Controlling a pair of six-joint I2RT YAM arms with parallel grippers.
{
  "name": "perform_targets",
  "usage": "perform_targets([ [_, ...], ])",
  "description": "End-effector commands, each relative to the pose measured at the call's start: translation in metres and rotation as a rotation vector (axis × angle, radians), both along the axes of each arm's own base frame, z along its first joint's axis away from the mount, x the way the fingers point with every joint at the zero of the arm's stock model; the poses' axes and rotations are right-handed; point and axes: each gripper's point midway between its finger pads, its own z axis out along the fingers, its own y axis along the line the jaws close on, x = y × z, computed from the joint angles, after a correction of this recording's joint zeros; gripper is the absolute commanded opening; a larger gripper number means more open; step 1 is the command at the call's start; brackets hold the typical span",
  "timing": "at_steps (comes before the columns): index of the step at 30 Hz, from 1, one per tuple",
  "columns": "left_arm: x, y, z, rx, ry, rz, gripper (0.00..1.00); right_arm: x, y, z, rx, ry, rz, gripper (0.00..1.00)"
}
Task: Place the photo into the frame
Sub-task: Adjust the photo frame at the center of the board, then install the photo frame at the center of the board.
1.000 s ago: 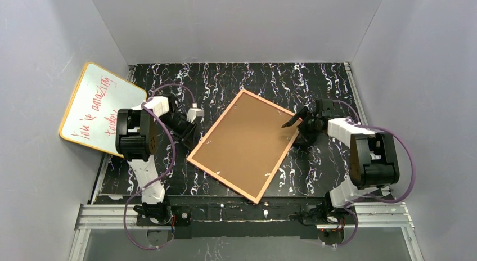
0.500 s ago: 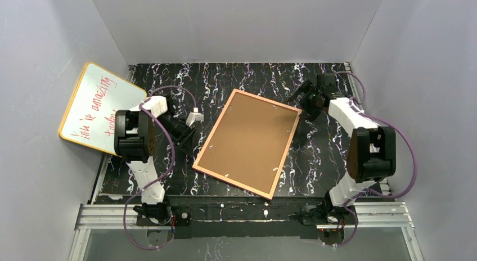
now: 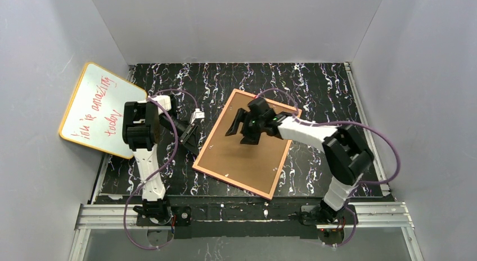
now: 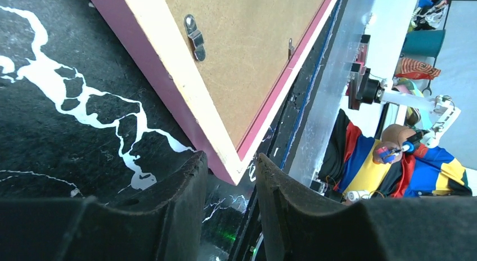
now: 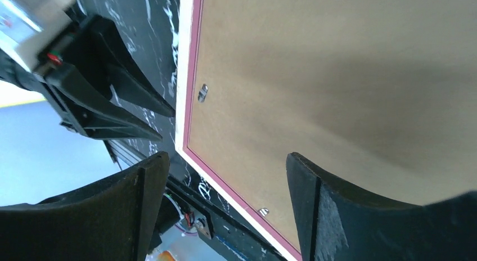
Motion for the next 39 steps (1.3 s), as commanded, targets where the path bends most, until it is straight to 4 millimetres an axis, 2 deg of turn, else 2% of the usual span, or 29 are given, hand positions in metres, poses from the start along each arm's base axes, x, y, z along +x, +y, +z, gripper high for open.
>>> perform_targets([
  [1, -0.005, -0.005, 0.006, -0.021, -0.004, 0.012, 0.33, -0.006, 0.057, 0.015, 0.081, -0.022, 0.041, 0.83],
  [6, -0.003, -0.004, 0.0, 0.012, -0.015, 0.032, 0.29, -0.024, 0.092, 0.002, 0.119, 0.015, 0.088, 0.79],
  [12, 0.004, 0.0, -0.016, 0.104, -0.034, 0.092, 0.22, -0.028, 0.111, -0.019, 0.131, 0.054, 0.105, 0.73],
  [24, 0.006, 0.004, -0.025, 0.153, -0.049, 0.118, 0.18, -0.021, 0.122, -0.037, 0.151, 0.073, 0.089, 0.55],
  [39, 0.003, 0.003, -0.026, 0.159, -0.053, 0.112, 0.17, -0.008, 0.124, -0.044, 0.139, 0.052, 0.057, 0.51],
])
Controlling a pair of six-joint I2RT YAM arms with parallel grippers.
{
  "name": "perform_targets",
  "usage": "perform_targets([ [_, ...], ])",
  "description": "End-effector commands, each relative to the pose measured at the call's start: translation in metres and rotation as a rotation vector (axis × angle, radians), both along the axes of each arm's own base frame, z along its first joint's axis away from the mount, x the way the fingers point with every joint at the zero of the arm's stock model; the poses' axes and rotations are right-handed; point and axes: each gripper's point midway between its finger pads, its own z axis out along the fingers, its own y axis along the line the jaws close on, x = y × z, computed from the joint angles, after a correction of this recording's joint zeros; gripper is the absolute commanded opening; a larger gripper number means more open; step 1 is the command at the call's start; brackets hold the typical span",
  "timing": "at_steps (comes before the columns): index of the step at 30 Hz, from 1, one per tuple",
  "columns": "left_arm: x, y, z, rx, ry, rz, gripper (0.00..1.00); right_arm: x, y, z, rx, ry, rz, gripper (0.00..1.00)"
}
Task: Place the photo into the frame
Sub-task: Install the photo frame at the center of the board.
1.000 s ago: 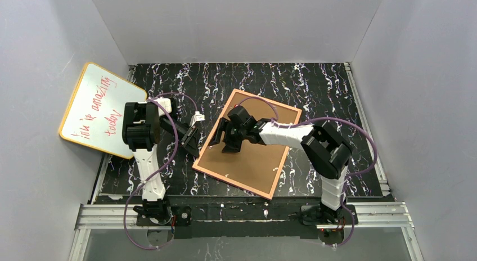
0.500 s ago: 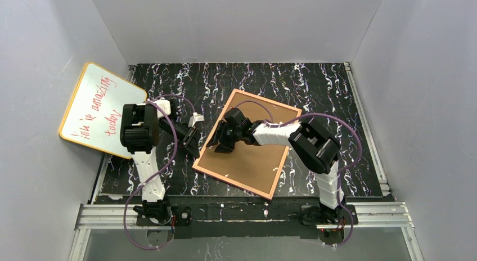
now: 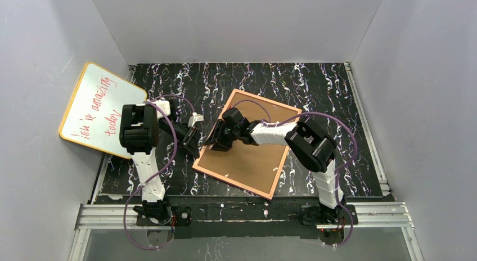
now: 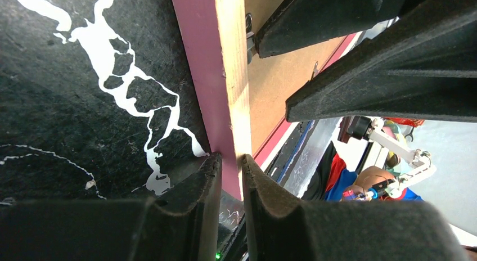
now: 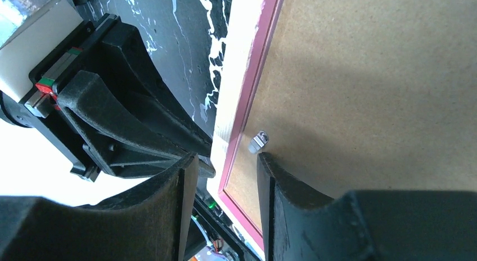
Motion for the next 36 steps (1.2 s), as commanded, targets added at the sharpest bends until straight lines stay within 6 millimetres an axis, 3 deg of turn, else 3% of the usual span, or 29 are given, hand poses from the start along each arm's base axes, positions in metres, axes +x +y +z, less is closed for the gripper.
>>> perform_targets([
  [1, 0.007, 0.005, -0.005, 0.032, -0.103, -0.041, 0.17, 0.016, 0.006, 0.009, 0.019, -0.04, -0.032, 0.5],
  [29, -0.002, 0.0, -0.009, 0.042, -0.104, -0.082, 0.17, 0.033, 0.016, 0.005, 0.012, -0.064, -0.045, 0.43],
  [36, 0.003, 0.001, -0.004, 0.046, -0.114, -0.09, 0.17, 0.034, 0.015, 0.022, 0.037, -0.081, -0.03, 0.42],
])
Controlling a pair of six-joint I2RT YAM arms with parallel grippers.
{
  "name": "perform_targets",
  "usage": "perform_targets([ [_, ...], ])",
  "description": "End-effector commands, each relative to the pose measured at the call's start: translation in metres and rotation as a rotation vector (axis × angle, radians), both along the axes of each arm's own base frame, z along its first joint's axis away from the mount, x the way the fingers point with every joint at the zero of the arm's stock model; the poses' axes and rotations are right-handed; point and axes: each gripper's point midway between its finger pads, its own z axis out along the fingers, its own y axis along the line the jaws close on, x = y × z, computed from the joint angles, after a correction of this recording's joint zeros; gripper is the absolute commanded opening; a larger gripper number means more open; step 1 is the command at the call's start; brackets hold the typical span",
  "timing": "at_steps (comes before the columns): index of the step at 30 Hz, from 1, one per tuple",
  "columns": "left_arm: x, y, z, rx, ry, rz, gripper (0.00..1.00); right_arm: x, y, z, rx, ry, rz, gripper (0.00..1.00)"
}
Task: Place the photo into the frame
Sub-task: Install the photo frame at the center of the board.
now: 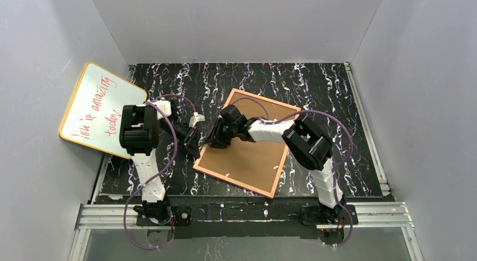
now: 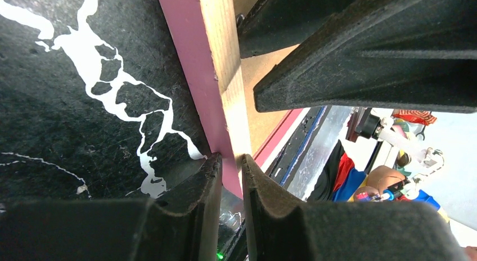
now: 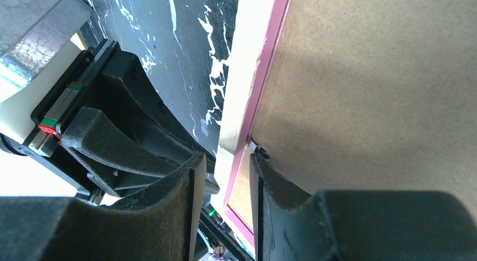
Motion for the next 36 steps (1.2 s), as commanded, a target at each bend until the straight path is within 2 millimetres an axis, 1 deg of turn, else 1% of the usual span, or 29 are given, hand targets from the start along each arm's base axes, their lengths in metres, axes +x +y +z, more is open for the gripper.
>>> perform_targets([
  [1, 0.005, 0.003, -0.001, 0.031, -0.087, -0.073, 0.17, 0.021, 0.006, 0.032, 0.065, -0.093, -0.023, 0.42],
  [3, 0.01, 0.003, 0.008, 0.012, -0.088, -0.072, 0.17, 0.023, -0.003, 0.048, 0.098, -0.104, -0.028, 0.45],
  [4, 0.011, 0.004, 0.014, 0.0, -0.084, -0.07, 0.17, 0.025, -0.011, 0.054, 0.108, -0.109, -0.036, 0.49],
  [5, 0.016, 0.004, 0.019, -0.009, -0.092, -0.065, 0.18, 0.029, -0.018, 0.064, 0.12, -0.121, -0.045, 0.53],
  [6, 0.021, 0.005, 0.024, -0.013, -0.107, -0.055, 0.19, 0.033, -0.028, 0.07, 0.125, -0.129, -0.055, 0.56],
  [8, 0.037, 0.004, 0.03, -0.003, -0.145, -0.027, 0.25, 0.045, -0.048, 0.082, 0.132, -0.153, -0.088, 0.62],
  [10, 0.055, 0.001, 0.033, 0.004, -0.177, 0.012, 0.33, 0.059, -0.069, 0.09, 0.135, -0.169, -0.127, 0.65],
  [12, 0.074, -0.004, 0.038, 0.0, -0.202, 0.04, 0.4, 0.071, -0.087, 0.095, 0.131, -0.174, -0.157, 0.66],
  [14, 0.089, -0.011, 0.036, -0.002, -0.2, 0.05, 0.45, 0.084, -0.105, 0.093, 0.107, -0.176, -0.183, 0.67],
  [16, 0.103, -0.02, 0.035, -0.003, -0.201, 0.052, 0.47, 0.096, -0.118, 0.089, 0.072, -0.181, -0.196, 0.67],
  [19, 0.117, -0.039, 0.03, 0.0, -0.196, 0.047, 0.5, 0.116, -0.134, 0.084, 0.037, -0.196, -0.214, 0.67],
  [21, 0.127, -0.05, 0.027, 0.0, -0.198, 0.055, 0.5, 0.124, -0.141, 0.079, 0.02, -0.188, -0.22, 0.67],
  [23, 0.137, -0.059, 0.024, 0.005, -0.2, 0.07, 0.49, 0.132, -0.144, 0.075, 0.016, -0.181, -0.219, 0.66],
  [25, 0.147, -0.063, 0.017, 0.027, -0.211, 0.084, 0.46, 0.14, -0.143, 0.069, 0.018, -0.174, -0.216, 0.65],
  [28, 0.156, -0.064, 0.011, 0.037, -0.216, 0.096, 0.4, 0.151, -0.141, 0.06, 0.02, -0.16, -0.21, 0.64],
  [32, 0.154, -0.062, 0.001, 0.05, -0.209, 0.091, 0.28, 0.168, -0.138, 0.046, 0.02, -0.147, -0.212, 0.62],
  [33, 0.152, -0.062, -0.001, 0.05, -0.204, 0.088, 0.26, 0.173, -0.137, 0.044, 0.023, -0.149, -0.212, 0.61],
  [34, 0.15, -0.062, -0.002, 0.049, -0.202, 0.085, 0.24, 0.177, -0.135, 0.035, 0.02, -0.139, -0.208, 0.61],
  [36, 0.147, -0.061, -0.005, 0.051, -0.199, 0.08, 0.21, 0.184, -0.13, 0.028, 0.029, -0.131, -0.197, 0.59],
])
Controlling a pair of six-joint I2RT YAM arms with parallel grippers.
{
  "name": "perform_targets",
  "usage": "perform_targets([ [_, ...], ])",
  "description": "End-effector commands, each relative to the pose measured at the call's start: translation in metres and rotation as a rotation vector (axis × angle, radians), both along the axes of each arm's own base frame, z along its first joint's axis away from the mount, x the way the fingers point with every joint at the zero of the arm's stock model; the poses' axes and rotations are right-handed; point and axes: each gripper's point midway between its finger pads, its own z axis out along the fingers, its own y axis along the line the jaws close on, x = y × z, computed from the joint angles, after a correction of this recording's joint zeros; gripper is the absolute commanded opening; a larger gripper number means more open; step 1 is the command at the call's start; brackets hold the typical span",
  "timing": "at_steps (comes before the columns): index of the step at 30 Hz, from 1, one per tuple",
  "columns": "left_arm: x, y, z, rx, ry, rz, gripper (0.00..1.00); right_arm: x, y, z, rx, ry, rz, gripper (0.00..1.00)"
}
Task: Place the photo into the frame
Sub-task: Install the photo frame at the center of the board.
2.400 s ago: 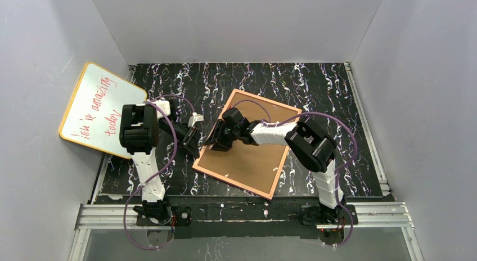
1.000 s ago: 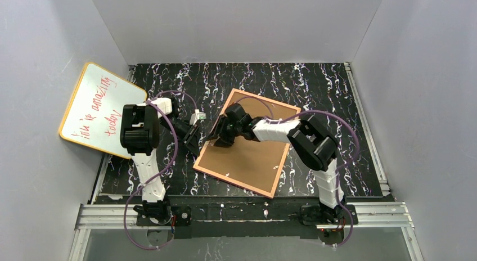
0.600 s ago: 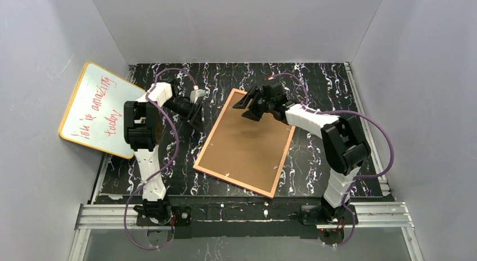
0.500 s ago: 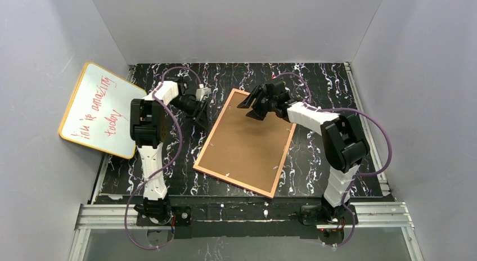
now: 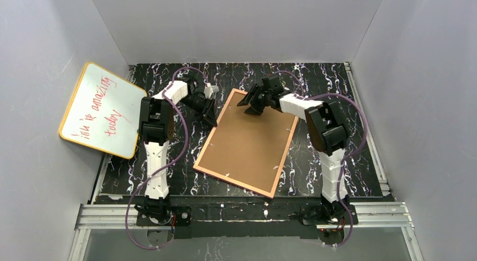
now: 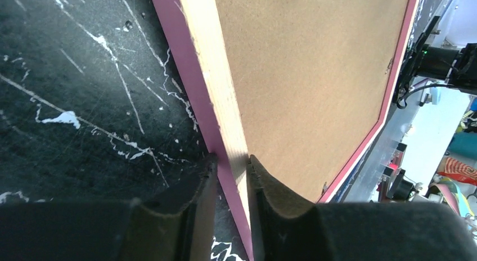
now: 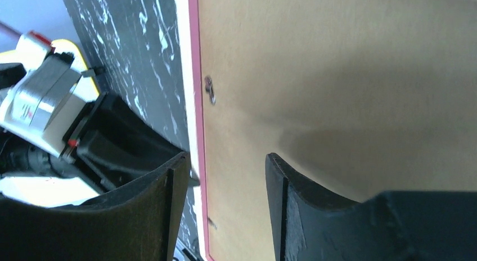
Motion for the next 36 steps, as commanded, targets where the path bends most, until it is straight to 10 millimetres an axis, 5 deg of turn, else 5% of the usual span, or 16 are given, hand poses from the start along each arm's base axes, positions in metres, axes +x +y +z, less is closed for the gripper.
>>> perform_targets([
  [1, -0.004, 0.005, -0.01, 0.014, 0.002, -0.006, 0.2, 0.024, 0.013, -0.002, 0.035, -0.029, 0.041, 0.59],
  [12, -0.009, 0.01, -0.022, 0.045, -0.008, -0.021, 0.13, 0.048, 0.039, -0.024, 0.077, -0.004, 0.083, 0.54],
  [23, -0.016, 0.013, -0.028, 0.056, 0.005, -0.024, 0.11, 0.035, 0.064, -0.041, 0.064, 0.026, 0.14, 0.52],
  [36, -0.015, 0.013, -0.027, 0.056, -0.005, -0.026, 0.1, 0.033, 0.075, -0.033, 0.078, 0.024, 0.165, 0.51],
])
